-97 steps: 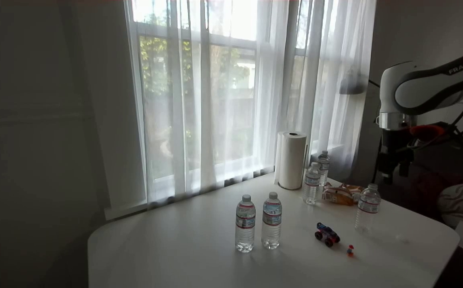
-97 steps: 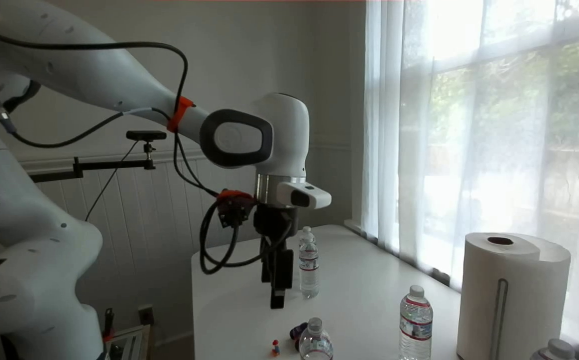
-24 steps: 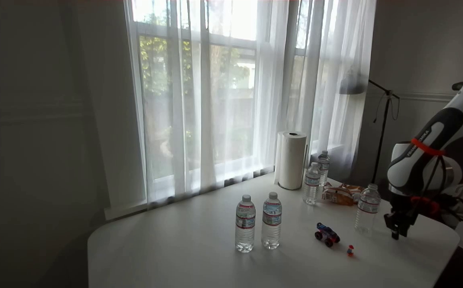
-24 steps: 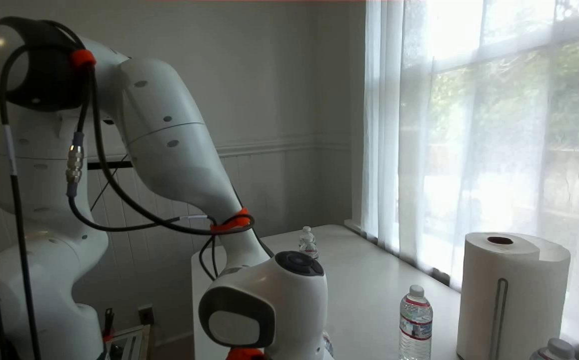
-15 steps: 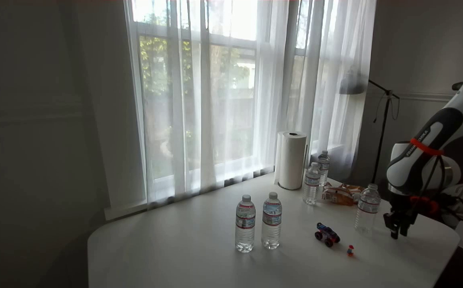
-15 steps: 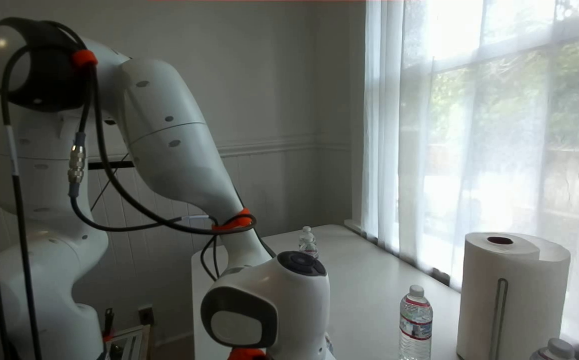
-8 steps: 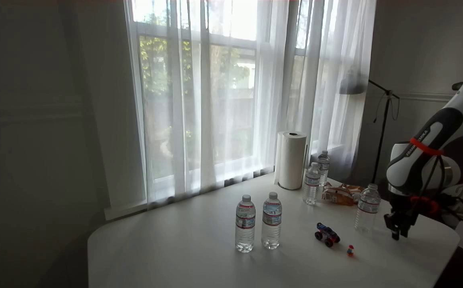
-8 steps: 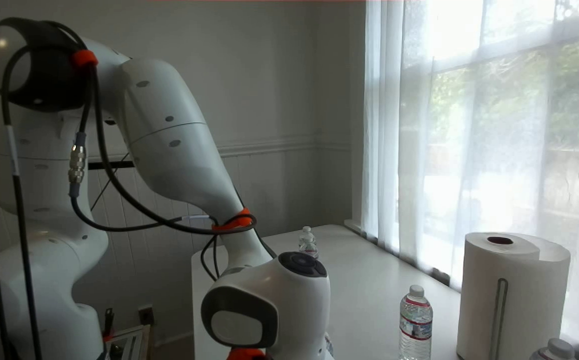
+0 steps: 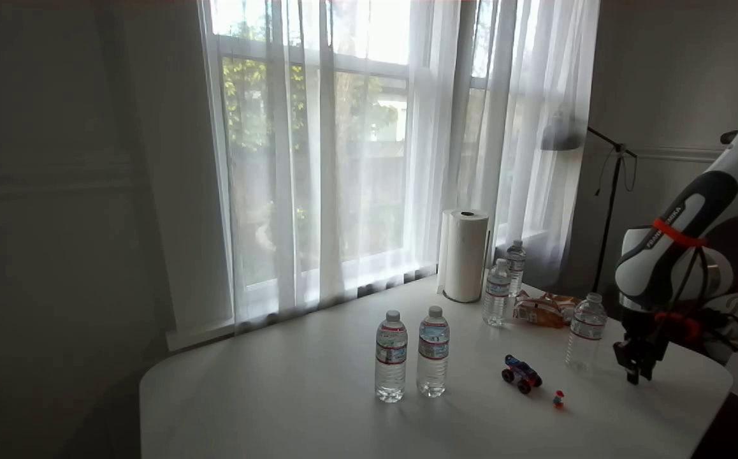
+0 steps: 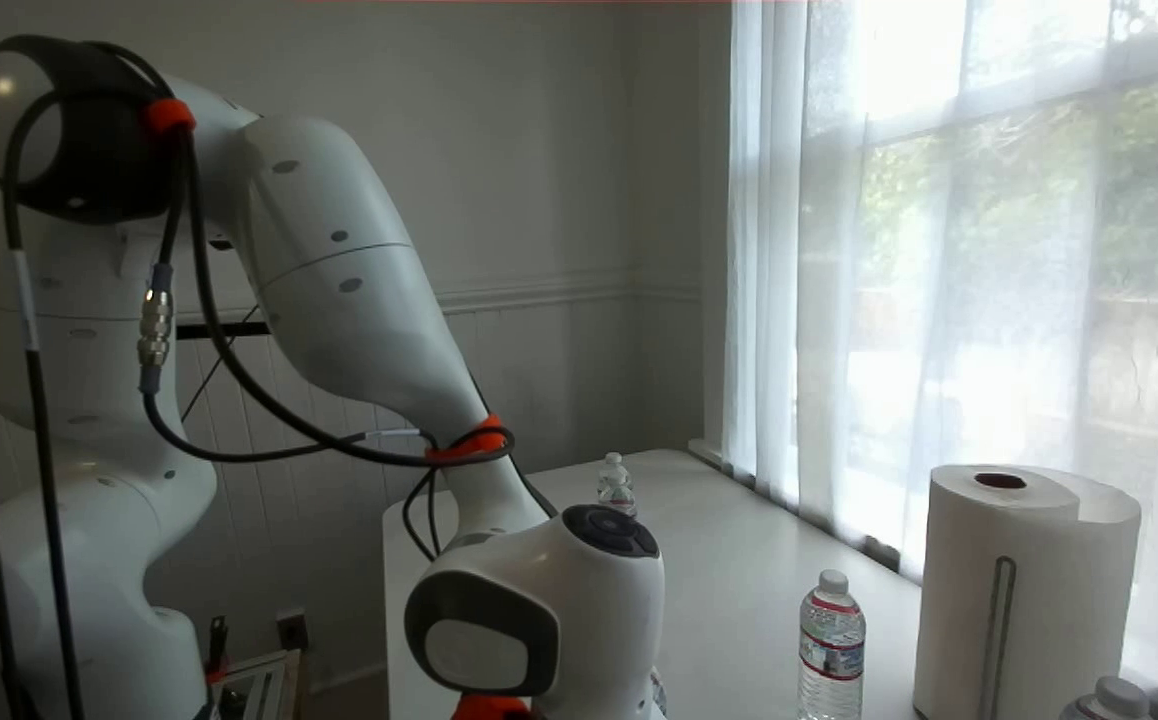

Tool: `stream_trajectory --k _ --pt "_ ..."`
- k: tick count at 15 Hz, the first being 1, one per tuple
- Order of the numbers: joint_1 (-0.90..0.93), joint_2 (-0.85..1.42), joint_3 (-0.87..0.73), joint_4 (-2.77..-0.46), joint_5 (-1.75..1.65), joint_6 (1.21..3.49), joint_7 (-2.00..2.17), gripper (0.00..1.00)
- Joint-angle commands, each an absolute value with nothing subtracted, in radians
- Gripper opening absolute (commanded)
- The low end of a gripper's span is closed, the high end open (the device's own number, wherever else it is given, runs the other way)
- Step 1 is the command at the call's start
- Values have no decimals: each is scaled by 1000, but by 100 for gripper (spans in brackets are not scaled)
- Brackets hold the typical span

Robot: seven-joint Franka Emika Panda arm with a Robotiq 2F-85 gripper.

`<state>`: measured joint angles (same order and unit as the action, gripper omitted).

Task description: Put the small white cap on the open water bottle

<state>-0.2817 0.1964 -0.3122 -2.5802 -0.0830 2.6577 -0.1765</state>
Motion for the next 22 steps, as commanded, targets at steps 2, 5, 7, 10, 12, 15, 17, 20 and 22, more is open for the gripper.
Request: stream_trajectory --k 2,5,7,10,12,15,17,20,22 --pt "-290 201 -310 -2562 -96 2625 -168 37" --pt "-290 200 -311 -2560 -98 2622 -167 36" --pt "-290 198 -312 -2559 -99 2621 -166 32" --pt "-289 197 -312 -2558 -100 2621 -166 30" --pt "-290 198 -312 -2556 -100 2620 -166 28" --pt "-290 197 -312 -2555 -99 2620 -167 28" --pt "-289 192 -315 -2555 -104 2619 -164 28" --pt "-289 178 -321 -2550 -115 2617 -160 28" --pt "-288 166 -326 -2547 -124 2613 -157 28"
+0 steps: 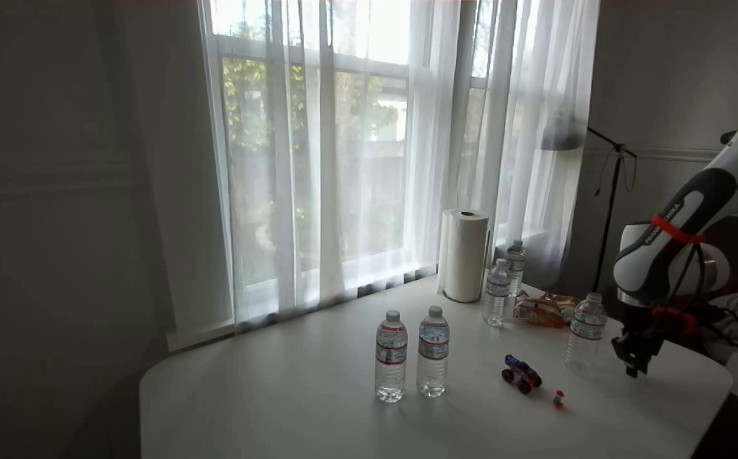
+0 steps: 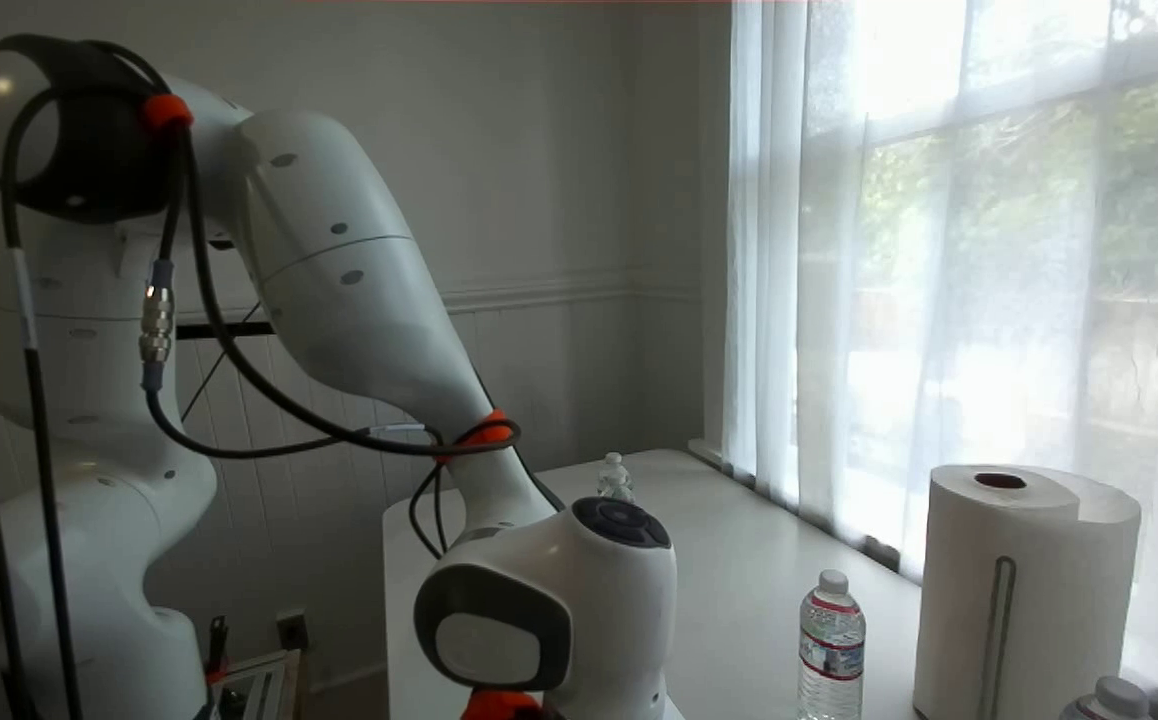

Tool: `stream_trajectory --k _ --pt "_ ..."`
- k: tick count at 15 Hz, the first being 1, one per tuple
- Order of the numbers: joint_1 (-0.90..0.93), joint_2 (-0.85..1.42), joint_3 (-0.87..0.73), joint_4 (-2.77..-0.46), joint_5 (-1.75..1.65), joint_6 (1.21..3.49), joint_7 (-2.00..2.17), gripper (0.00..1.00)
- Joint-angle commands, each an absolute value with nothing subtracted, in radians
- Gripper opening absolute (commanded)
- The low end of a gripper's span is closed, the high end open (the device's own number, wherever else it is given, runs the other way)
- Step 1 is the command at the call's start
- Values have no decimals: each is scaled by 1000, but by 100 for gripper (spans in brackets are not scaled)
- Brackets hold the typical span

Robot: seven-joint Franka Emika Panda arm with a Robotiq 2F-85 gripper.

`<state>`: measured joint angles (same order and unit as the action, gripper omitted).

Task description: Put the small white cap on the open water bottle

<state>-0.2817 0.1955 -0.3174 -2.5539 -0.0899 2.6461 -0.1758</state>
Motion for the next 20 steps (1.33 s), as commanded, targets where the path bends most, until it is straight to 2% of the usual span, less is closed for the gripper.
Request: stream_trajectory --k 1,20 --pt "-286 160 -328 -2544 -132 2611 -154 28" --pt "-278 10 -313 -2472 -262 2497 -98 27"
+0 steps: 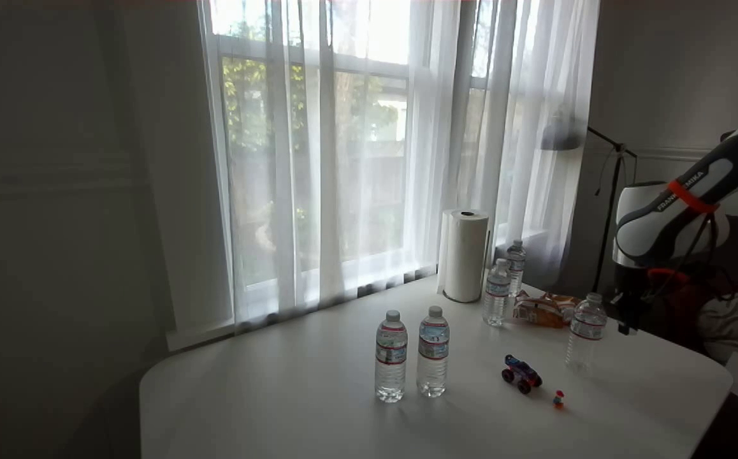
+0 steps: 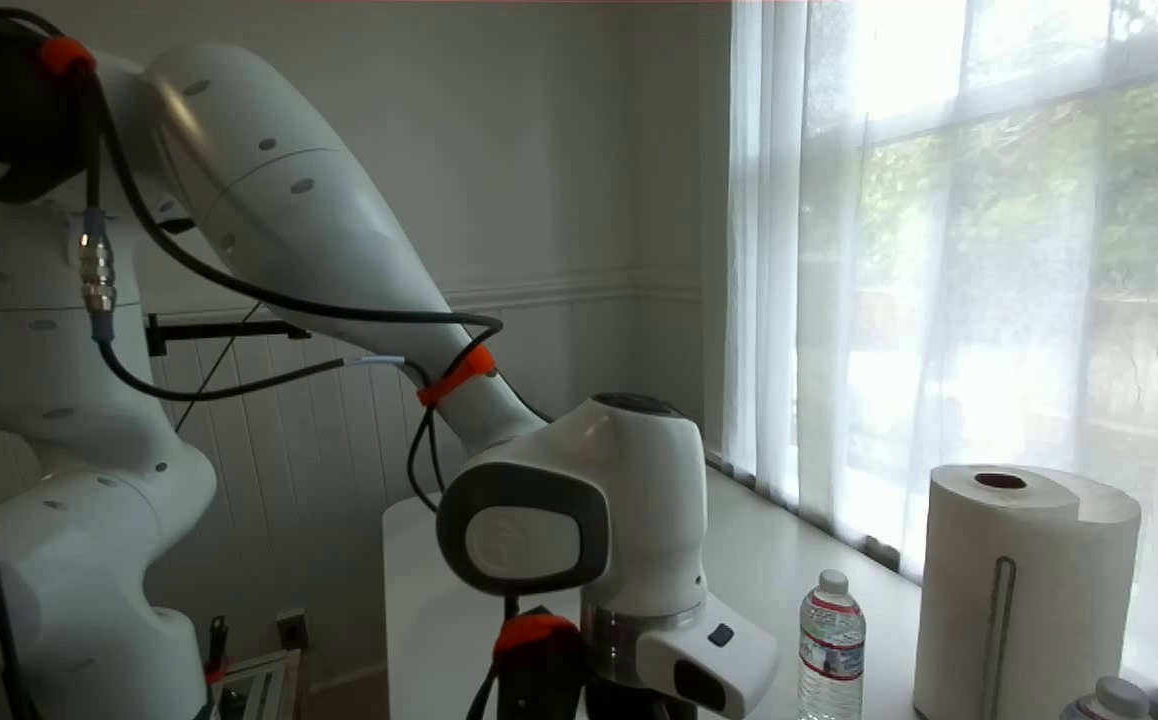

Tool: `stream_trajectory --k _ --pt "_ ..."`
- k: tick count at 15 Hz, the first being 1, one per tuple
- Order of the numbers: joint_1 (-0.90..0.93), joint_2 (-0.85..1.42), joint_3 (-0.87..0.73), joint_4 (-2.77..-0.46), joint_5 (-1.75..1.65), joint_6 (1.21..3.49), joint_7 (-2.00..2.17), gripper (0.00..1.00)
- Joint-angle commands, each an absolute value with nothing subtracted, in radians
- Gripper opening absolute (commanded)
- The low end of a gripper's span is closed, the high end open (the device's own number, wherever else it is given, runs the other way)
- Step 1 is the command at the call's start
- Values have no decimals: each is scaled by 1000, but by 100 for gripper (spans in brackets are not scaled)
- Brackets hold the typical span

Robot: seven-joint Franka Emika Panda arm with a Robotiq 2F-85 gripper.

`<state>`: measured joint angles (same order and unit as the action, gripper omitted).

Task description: Put the small white cap on the open water bottle

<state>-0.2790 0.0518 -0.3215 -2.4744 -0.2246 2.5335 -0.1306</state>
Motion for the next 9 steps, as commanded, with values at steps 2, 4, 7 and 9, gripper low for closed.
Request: stream_trajectory --k 2,4,7,9 --pt "-278 -2 -308 -2468 -261 2492 -101 27" --pt "-277 -11 -304 -2464 -261 2488 -102 27" --pt "-277 -28 -299 -2455 -261 2472 -107 27" --pt "-277 -44 -296 -2450 -244 2457 -124 27"
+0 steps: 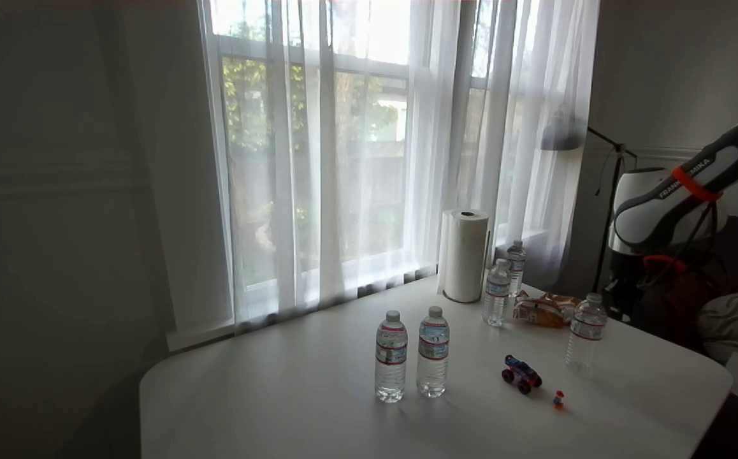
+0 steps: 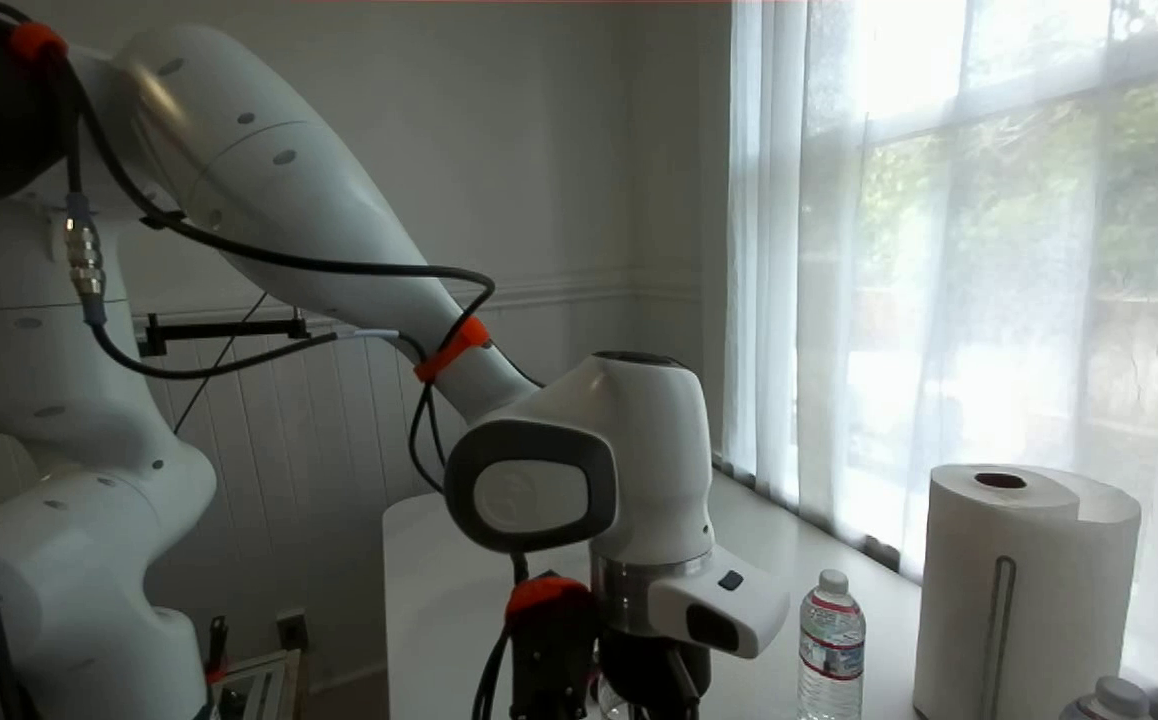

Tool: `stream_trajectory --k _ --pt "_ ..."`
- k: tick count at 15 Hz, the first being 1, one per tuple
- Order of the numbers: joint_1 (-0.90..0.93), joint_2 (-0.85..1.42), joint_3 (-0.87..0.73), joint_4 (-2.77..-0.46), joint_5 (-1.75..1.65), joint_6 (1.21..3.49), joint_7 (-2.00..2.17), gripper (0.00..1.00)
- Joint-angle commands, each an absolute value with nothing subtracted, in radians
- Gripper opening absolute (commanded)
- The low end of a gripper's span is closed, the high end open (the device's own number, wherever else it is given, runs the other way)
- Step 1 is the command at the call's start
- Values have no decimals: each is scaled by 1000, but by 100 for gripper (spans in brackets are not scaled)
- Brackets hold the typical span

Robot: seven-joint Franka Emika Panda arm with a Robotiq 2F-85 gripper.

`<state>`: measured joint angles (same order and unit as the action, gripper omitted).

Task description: Put the small white cap on the open water bottle

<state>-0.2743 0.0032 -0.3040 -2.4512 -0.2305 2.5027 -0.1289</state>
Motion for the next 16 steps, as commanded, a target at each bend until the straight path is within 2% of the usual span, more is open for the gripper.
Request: stream_trajectory --k 1,16 --pt "-277 -52 -294 -2447 -238 2450 -130 26" --pt "-244 -150 -247 -2397 -208 2336 -178 23"
